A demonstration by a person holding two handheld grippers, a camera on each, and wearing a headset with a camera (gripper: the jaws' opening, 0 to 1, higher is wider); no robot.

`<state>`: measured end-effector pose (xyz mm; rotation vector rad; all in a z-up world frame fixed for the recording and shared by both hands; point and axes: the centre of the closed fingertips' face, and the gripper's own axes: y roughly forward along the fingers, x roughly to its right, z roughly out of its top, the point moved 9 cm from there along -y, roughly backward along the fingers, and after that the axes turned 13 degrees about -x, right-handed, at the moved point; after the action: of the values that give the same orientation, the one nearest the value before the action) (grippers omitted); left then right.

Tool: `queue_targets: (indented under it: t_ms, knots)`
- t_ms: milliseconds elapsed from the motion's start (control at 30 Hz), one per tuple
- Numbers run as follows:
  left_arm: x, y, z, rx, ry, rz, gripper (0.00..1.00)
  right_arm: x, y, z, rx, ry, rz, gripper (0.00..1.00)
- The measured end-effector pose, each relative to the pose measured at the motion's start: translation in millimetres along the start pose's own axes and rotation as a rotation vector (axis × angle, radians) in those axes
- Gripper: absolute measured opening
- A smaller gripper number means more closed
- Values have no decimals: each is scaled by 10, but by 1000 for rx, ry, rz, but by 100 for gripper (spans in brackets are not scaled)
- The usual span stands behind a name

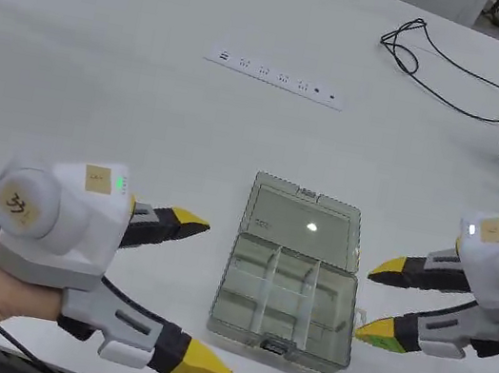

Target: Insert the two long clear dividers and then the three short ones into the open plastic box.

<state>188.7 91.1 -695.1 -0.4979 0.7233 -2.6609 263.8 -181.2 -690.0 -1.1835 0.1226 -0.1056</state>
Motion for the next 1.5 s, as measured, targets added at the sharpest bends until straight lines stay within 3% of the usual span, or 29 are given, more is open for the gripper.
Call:
queue_targets:
  t_ms: [500, 867, 1067, 1233, 1500]
  knots:
    - [-8, -11, -31, -19, 4, 18, 100, -67, -79, -425, -74, 49, -10, 54]
    - [-69, -58, -65, -26, -3, 39, 100, -28, -73, -823, -177, 71, -10, 55]
    - [-103, -72, -73, -27, -6, 44, 100, 14, -22, -1034, -247, 52, 12, 56]
    - [-123, -73, -70, -24, -12, 48, 100, 55, 37, -1192, -343, 1, 15, 56]
    - [-133, -71, -53, -18, -19, 43, 100, 96, 143, -1306, -414, -46, 11, 51]
